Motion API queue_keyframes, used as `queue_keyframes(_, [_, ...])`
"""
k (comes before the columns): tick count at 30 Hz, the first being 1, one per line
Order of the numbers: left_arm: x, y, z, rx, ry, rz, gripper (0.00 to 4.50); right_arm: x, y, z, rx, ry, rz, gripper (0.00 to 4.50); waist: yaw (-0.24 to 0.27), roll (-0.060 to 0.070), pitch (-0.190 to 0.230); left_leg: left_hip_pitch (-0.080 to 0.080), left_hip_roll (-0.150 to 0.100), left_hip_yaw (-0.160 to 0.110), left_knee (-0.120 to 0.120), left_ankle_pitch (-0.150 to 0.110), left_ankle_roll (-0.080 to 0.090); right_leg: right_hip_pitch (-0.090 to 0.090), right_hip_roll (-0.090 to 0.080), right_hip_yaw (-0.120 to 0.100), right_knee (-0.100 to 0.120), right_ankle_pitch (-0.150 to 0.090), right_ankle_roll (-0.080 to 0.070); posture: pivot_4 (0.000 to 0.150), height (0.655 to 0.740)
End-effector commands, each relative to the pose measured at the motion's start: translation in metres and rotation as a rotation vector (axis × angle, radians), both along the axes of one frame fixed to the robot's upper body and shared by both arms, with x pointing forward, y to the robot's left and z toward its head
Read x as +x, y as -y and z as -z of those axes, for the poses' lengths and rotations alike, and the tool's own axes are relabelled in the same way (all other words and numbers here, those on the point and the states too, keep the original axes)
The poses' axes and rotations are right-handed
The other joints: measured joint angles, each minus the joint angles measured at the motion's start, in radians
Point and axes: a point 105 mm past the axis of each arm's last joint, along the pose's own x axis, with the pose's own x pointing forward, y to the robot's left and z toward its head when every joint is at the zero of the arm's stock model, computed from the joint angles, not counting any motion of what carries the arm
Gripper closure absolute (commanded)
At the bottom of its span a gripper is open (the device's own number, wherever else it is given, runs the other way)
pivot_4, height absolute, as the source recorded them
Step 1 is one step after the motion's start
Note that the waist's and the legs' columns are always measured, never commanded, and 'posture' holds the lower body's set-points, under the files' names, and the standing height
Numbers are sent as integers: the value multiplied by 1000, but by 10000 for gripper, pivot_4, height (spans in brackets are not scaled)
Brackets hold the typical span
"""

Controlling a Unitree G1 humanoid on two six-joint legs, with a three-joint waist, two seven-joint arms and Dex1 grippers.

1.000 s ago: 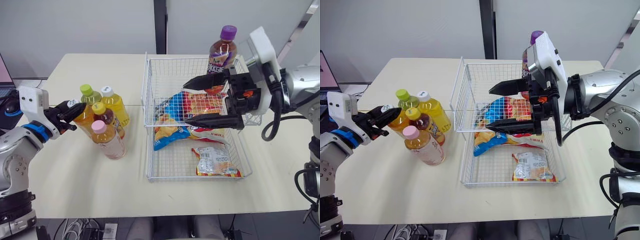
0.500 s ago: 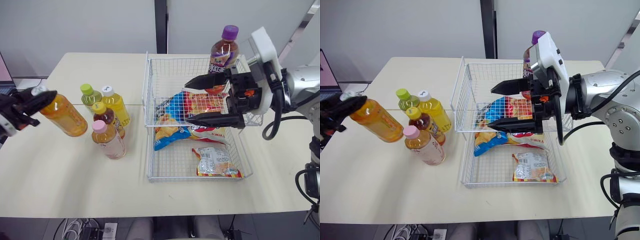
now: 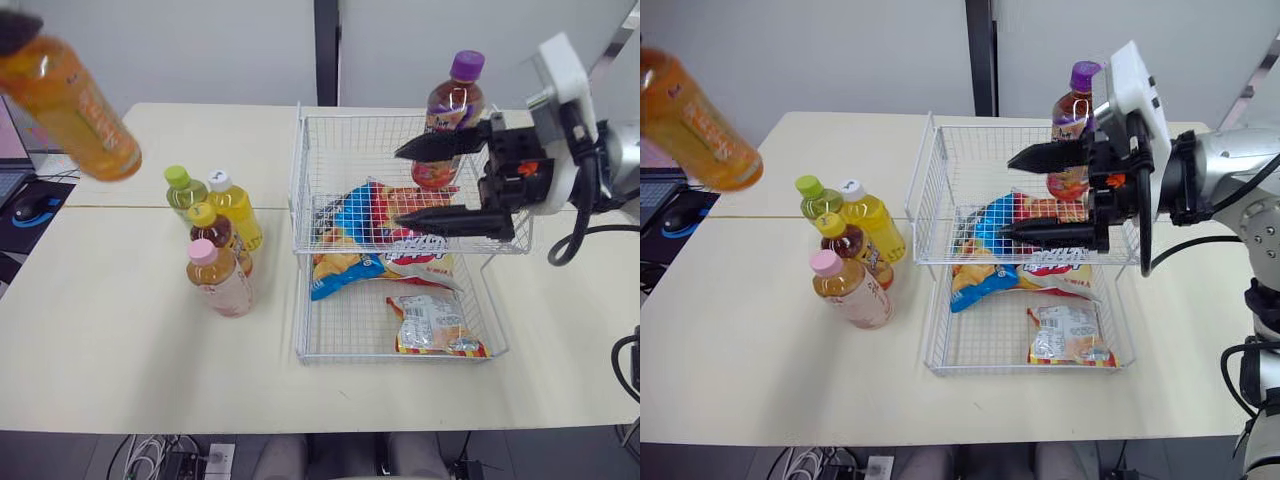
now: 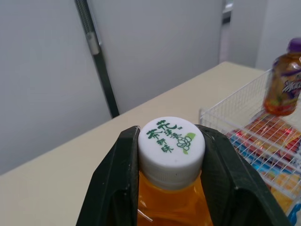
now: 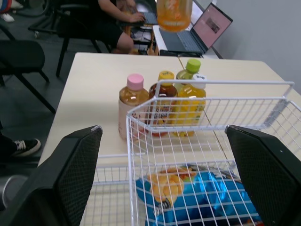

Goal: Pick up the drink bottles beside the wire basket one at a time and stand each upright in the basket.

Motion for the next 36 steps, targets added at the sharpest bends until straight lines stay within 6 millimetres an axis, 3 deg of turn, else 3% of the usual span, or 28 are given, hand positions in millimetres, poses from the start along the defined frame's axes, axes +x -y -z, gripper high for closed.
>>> queue_keyframes(1, [1, 13, -16, 23, 19, 61, 31372, -5, 10, -18, 22, 74, 28, 0, -6, 0, 0, 0, 0, 1, 0, 0, 0, 0, 0, 1, 0, 0, 0, 1500, 7400])
queue_keyframes(11, [25, 94, -38, 87, -29, 392, 31372, -8, 28, -18, 6, 77, 115, 0, -16, 0, 0, -5, 1, 3, 1, 0, 0, -6, 1, 4, 1, 0, 0, 1500, 7400])
queue_keyframes(21, [35, 147, -39, 131, -47, 590, 31372, -11, 32, -22, 30, 86, 148, 0, -27, 1, 1, -11, 1, 4, 2, 0, 0, -16, 1, 7, 8, 0, 0, 1500, 7400])
queue_keyframes(27, [50, 170, -22, 155, -80, 646, 31372, -11, 34, -23, 32, 92, 166, 0, -28, 1, 1, -11, 0, 4, 2, 0, 0, -16, 1, 7, 8, 0, 0, 1500, 7400])
queue_keyframes(36, [70, 186, 3, 162, -88, 671, 31372, -9, 44, -26, 37, 106, 240, 0, -25, 1, 1, -11, 0, 4, 3, 0, 0, -16, 0, 8, 10, 0, 0, 1500, 7400])
